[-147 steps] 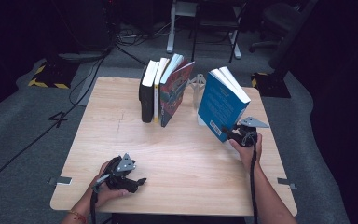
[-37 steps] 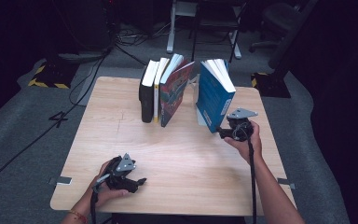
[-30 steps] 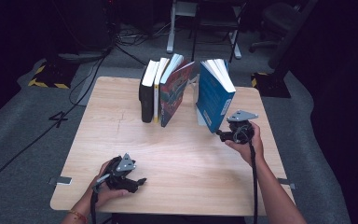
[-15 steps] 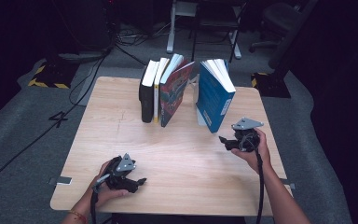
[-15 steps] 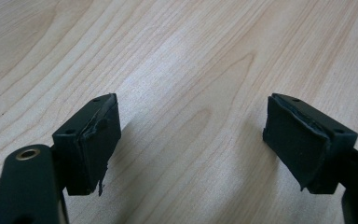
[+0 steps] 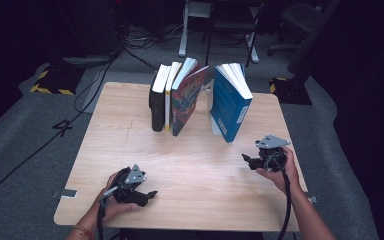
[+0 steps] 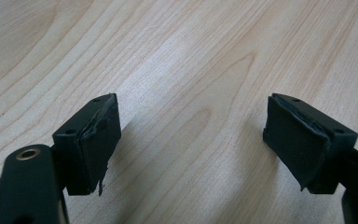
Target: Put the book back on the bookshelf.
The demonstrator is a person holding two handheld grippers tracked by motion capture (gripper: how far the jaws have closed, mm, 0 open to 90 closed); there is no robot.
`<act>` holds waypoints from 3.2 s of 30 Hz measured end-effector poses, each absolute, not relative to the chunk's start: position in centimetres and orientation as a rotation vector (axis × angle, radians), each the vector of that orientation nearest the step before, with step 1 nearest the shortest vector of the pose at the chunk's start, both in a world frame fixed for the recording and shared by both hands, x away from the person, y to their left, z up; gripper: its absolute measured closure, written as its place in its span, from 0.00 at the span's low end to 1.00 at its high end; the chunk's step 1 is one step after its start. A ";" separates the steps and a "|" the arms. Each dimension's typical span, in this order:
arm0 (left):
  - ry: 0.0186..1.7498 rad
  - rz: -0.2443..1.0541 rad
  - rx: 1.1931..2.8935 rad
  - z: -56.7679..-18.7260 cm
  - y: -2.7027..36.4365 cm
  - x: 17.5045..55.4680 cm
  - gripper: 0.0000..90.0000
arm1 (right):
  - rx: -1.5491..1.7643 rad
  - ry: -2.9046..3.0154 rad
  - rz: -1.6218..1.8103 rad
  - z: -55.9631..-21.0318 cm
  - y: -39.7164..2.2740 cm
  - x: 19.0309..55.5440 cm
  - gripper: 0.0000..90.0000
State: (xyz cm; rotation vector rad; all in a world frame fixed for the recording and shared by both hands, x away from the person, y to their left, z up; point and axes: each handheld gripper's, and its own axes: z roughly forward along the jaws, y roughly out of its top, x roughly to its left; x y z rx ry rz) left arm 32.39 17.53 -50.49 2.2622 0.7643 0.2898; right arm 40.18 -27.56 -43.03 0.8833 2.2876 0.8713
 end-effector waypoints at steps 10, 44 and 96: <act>0.768 0.290 2.261 -50.5 17.5 32.4 0.21 | 0.841 2.321 0.848 -43.7 -28.2 38.8 0.31; 0.764 0.289 2.263 -50.5 17.5 32.4 0.21 | 0.847 2.391 0.833 -47.4 -32.5 34.4 0.29; 0.782 0.299 2.258 -50.5 17.4 32.3 0.21 | 1.084 2.354 1.045 -50.5 -37.3 32.5 0.23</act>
